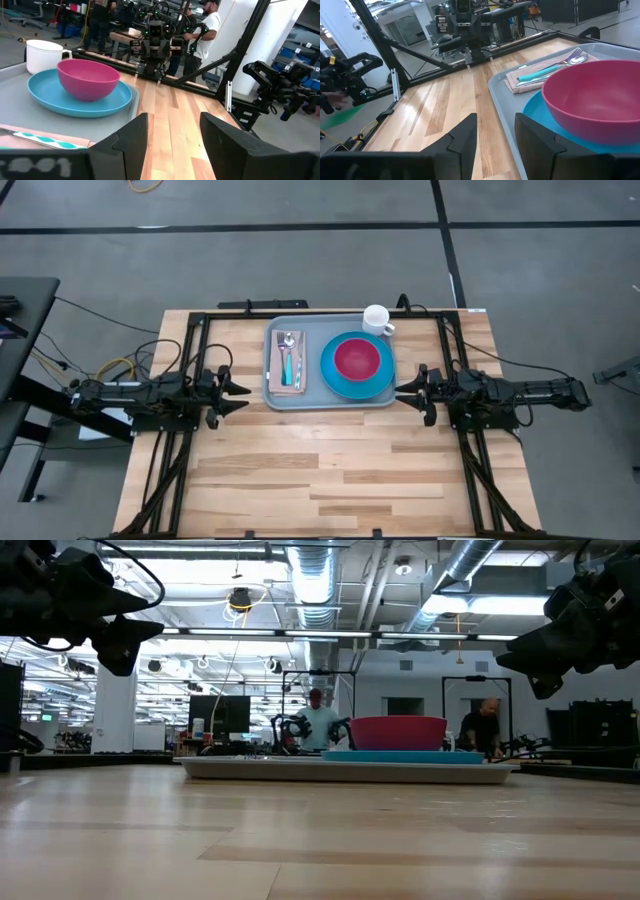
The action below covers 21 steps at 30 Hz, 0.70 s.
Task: Set up tray
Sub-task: Return to Home Position
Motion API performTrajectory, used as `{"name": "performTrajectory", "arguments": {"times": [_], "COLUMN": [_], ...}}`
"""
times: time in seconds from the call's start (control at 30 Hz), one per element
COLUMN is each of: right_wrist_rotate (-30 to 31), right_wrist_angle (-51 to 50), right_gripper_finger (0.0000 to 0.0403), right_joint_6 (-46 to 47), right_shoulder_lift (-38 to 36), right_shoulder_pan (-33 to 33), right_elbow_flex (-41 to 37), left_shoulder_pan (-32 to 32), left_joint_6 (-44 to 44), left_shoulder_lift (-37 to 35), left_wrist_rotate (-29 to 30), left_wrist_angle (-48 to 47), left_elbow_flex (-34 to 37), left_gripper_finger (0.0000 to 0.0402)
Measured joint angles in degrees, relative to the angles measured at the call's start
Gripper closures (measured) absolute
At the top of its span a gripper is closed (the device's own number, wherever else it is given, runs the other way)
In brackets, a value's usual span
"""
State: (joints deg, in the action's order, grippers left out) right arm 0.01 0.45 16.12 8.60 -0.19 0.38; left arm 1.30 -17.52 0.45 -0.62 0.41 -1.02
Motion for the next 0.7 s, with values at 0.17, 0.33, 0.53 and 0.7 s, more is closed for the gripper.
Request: {"name": "performTrajectory", "arguments": {"times": [0.17,0.33,0.53,0.7], "right_wrist_rotate": [0.0,0.0,0.1,0.0], "right_wrist_angle": [0.0,0.0,0.0,0.0], "right_gripper_finger": [0.028,0.028,0.028,0.028], "right_joint_6": [0.0,-2.5,-19.1,-20.2], "right_shoulder_lift": [0.0,0.0,0.0,0.0], "right_shoulder_pan": [0.0,0.0,-0.5,-0.9], "right_elbow_flex": [0.0,0.0,0.0,0.0], "left_shoulder_pan": [0.0,0.0,0.0,0.0], "left_joint_6": [0.0,0.0,0.0,0.0], "left_shoulder_lift": [0.0,0.0,0.0,0.0], "left_wrist_rotate": [0.0,0.0,0.0,0.0], "left_wrist_angle": [0.0,-0.1,-0.1,-0.1], "left_elbow_flex": [0.0,0.0,0.0,-0.1], "left_gripper_finger": [0.0232,0.0232,0.0232,0.0232]}}
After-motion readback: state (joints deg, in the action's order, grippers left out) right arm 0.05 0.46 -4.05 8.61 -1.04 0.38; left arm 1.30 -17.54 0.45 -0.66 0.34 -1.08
